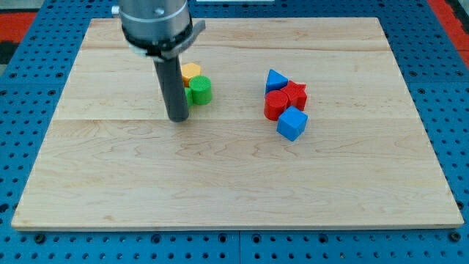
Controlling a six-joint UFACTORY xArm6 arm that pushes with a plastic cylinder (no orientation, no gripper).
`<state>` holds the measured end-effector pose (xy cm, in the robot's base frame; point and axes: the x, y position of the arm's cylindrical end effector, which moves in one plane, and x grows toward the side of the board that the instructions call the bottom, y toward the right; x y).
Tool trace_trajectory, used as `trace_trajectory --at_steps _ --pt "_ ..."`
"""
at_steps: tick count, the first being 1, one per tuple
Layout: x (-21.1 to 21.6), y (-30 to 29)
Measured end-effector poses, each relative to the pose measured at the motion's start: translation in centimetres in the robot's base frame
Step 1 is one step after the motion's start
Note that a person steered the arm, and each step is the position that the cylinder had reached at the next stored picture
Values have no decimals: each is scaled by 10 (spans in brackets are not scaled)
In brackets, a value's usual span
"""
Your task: Slide the green circle up a bit
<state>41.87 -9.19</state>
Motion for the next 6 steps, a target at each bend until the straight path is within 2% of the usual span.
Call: trace_trajectory --at_steps 1,2,3,5,6 --pt "-49 2" --pt "-49 -7" --pt "-21 -13" --pt "11 33" --pt "-1 42"
